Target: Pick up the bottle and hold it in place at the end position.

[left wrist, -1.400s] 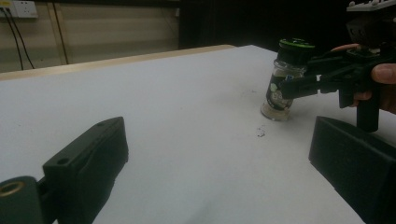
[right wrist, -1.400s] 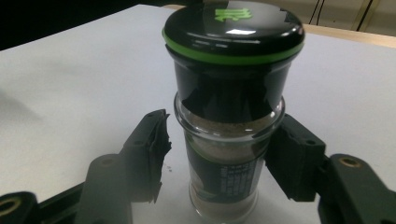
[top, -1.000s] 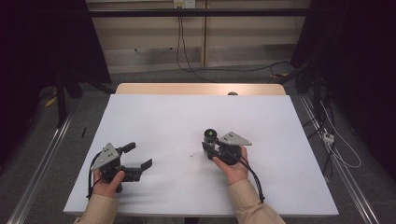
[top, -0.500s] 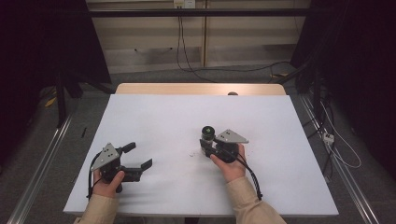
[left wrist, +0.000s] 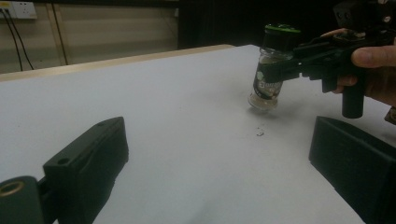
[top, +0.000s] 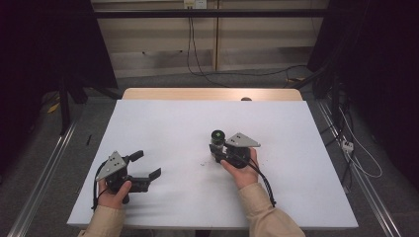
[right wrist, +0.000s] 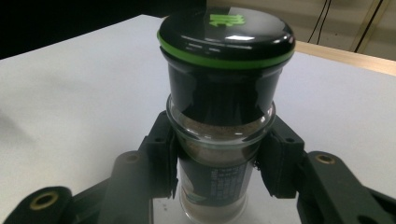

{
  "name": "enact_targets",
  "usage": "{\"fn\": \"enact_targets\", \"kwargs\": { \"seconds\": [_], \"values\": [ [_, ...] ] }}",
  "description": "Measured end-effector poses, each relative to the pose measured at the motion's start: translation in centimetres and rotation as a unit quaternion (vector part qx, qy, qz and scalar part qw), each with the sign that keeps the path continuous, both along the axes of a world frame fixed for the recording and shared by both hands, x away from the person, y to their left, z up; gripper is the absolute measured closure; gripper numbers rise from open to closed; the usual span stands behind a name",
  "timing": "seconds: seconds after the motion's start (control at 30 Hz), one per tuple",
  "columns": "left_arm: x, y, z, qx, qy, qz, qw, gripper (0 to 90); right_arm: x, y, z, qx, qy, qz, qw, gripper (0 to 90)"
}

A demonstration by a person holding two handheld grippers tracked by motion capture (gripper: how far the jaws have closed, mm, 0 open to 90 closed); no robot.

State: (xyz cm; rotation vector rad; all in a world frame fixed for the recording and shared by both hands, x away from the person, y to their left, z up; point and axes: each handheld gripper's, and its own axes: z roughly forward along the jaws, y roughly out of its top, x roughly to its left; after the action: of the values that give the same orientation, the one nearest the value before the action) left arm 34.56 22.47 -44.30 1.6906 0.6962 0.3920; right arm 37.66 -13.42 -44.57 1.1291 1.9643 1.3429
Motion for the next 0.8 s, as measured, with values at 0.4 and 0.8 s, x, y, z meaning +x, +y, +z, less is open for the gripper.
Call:
{"fn": "enact_targets", "kwargs": {
  "seconds": [0.4,0.8],
  "values": [
    [0.0,-0.1,0.0,0.000,-0.001,-0.003,1.0000,4.5,0.9,0.3,0.3,-0.001,0.001,0.005,1.0000,53.4],
    [0.0,-0.1,0.0,-0.001,-0.001,-0.003,1.0000,4.5,1.7,0.6,0.6,0.000,-0.003,0.005,1.0000,53.4]
  ]
}}
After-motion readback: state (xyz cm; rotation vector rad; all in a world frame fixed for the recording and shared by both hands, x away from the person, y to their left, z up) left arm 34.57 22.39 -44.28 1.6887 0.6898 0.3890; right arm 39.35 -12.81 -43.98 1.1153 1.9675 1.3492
